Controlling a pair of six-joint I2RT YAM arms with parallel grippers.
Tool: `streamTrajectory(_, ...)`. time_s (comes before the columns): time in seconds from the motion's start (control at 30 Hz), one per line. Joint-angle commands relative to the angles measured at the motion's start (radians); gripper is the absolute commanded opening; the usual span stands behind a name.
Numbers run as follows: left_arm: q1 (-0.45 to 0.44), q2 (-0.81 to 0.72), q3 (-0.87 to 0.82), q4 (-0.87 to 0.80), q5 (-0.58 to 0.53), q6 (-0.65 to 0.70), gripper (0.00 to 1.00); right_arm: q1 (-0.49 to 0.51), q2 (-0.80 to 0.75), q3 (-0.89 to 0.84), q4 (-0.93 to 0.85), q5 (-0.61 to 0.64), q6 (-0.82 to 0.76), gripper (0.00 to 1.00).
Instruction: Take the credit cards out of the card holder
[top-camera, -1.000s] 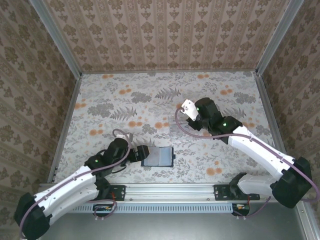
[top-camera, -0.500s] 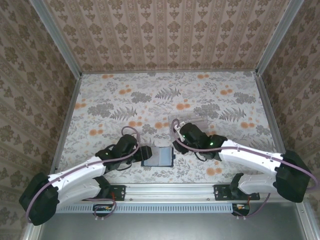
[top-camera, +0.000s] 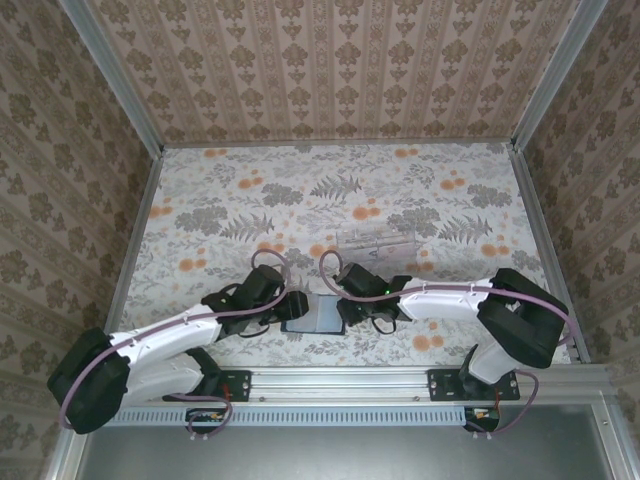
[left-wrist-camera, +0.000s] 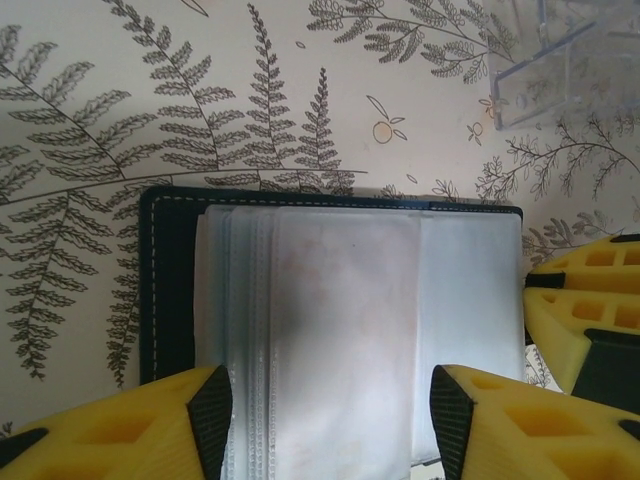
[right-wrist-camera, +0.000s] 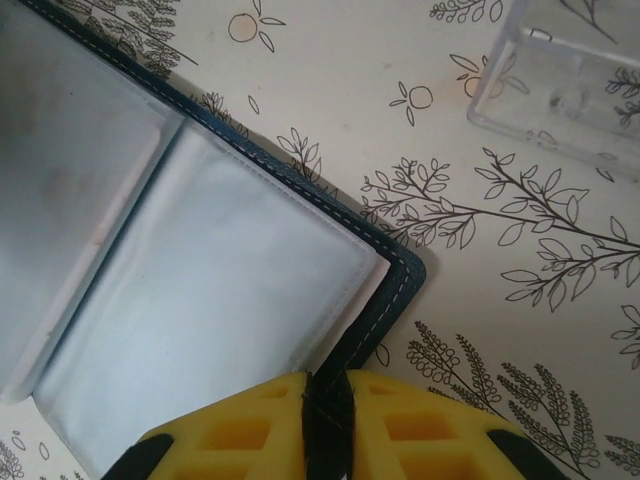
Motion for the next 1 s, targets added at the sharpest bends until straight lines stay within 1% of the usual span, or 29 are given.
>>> streamTrajectory(0.0,-0.005,0.006,0.014,0.019,0.016,-0.005,0.57,0.006,0.025,0.012,0.019,-0.012,0.031,0.19)
streamTrajectory(0.37,-0.011,0.035,-0.009,0.051,0.038,-0.008,0.53,0.016,0.044,0.034,0.0,-0.01,0.032,0.18)
streamTrajectory(0.7,-0.017,0.049,0.003,-0.02,-0.014,-0.004,0.51,0.018,0.041,0.032,-0.005,-0.01,0.033,0.18)
streamTrajectory(0.83,-0.022,0.092,0.013,-0.017,-0.007,0.0,0.51,0.019,0.041,0.033,-0.005,-0.011,0.033,0.18)
streamTrajectory(0.97,-0.036,0.132,0.026,0.014,0.013,0.005,0.48,0.021,0.043,0.035,-0.007,-0.01,0.033,0.18)
